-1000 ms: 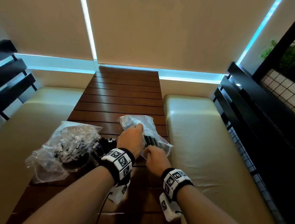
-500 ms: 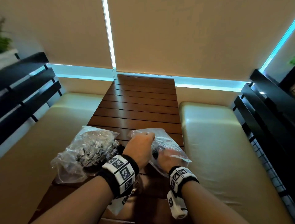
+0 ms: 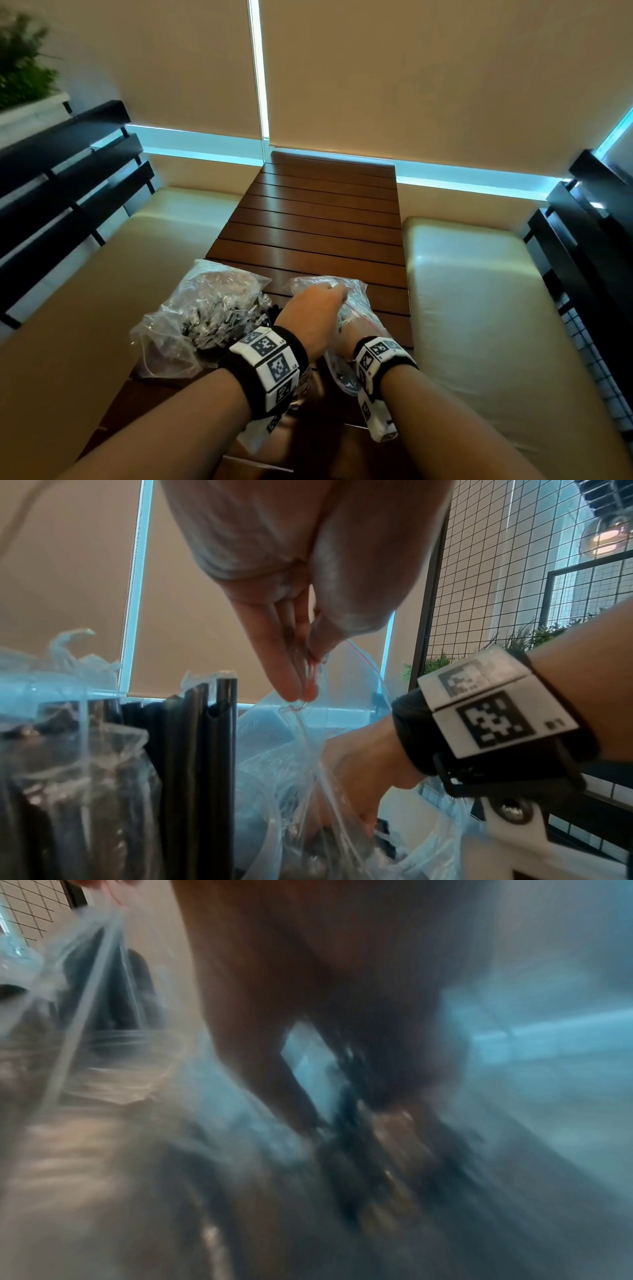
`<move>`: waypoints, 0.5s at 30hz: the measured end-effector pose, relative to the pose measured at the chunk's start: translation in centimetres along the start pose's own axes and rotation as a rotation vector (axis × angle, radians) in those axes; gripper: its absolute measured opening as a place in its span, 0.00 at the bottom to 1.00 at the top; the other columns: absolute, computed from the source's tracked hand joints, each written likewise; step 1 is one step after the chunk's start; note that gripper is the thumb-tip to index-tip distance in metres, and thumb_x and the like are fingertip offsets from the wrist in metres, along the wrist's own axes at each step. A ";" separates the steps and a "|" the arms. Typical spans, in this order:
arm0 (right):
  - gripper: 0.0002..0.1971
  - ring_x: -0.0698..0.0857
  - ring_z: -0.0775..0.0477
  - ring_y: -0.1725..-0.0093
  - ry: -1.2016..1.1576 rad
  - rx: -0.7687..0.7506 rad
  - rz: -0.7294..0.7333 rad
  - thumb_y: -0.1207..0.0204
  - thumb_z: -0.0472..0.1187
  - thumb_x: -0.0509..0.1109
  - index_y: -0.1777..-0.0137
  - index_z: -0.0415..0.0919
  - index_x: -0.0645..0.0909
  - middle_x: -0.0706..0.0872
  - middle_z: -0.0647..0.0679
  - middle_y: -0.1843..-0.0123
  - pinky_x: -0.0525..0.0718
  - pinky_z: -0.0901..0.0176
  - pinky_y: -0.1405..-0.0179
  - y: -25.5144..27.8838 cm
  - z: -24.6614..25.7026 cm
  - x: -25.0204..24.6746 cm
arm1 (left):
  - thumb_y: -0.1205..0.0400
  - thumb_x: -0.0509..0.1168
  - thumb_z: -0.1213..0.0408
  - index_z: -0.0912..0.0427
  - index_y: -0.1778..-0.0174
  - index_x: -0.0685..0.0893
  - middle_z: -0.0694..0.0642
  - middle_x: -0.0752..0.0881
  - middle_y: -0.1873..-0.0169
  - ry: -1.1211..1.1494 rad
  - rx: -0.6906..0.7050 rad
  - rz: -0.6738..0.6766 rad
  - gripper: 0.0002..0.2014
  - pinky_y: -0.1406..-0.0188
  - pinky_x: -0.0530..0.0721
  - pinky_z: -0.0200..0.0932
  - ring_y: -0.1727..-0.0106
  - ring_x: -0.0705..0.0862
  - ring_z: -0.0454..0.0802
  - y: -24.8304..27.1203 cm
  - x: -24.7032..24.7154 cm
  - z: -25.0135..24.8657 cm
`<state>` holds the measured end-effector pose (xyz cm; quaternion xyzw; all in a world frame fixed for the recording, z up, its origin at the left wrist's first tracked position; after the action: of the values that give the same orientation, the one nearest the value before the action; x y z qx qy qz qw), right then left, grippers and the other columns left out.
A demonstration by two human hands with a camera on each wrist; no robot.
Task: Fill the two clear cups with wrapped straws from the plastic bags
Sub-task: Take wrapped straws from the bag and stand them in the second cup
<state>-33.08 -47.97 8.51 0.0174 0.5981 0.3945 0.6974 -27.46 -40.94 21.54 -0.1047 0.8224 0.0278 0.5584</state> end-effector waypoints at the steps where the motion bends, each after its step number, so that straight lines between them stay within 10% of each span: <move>1: 0.19 0.83 0.37 0.35 -0.006 0.006 0.001 0.20 0.49 0.68 0.33 0.40 0.81 0.85 0.40 0.35 0.80 0.48 0.41 0.2 0.2 0.0 | 0.23 0.61 0.77 0.52 0.56 0.70 0.51 0.78 0.57 0.004 -0.001 0.002 0.13 0.60 0.77 0.45 0.57 0.78 0.54 0.0 0.0 0.0; 9: 0.09 0.79 0.47 0.53 0.128 0.038 -0.051 0.16 0.43 0.62 0.47 0.43 0.83 0.83 0.45 0.50 0.76 0.56 0.57 0.4 0.4 -0.9 | 0.23 0.60 0.77 0.54 0.58 0.70 0.50 0.75 0.60 0.007 -0.006 -0.040 0.11 0.61 0.76 0.46 0.60 0.74 0.52 -0.9 -0.4 0.7; 15: 0.14 0.79 0.46 0.38 0.161 -0.068 -0.027 0.13 0.40 0.61 0.32 0.38 0.78 0.81 0.43 0.31 0.74 0.60 0.47 0.9 0.7 -2.2 | 0.22 0.58 0.77 0.58 0.58 0.75 0.51 0.78 0.62 0.025 -0.028 -0.088 0.08 0.64 0.72 0.43 0.62 0.75 0.51 -2.0 -0.6 0.9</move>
<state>-32.91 -48.30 10.94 -0.0461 0.6387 0.4054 0.6524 -26.06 -42.62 21.91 -0.1489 0.8236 0.0132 0.5472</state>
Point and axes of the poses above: each hand's wrist, its own y-axis away from the middle knuckle, its own x-axis out of the palm, z = x × y, the point moved 8 cm from there along -y, towards the middle knuckle
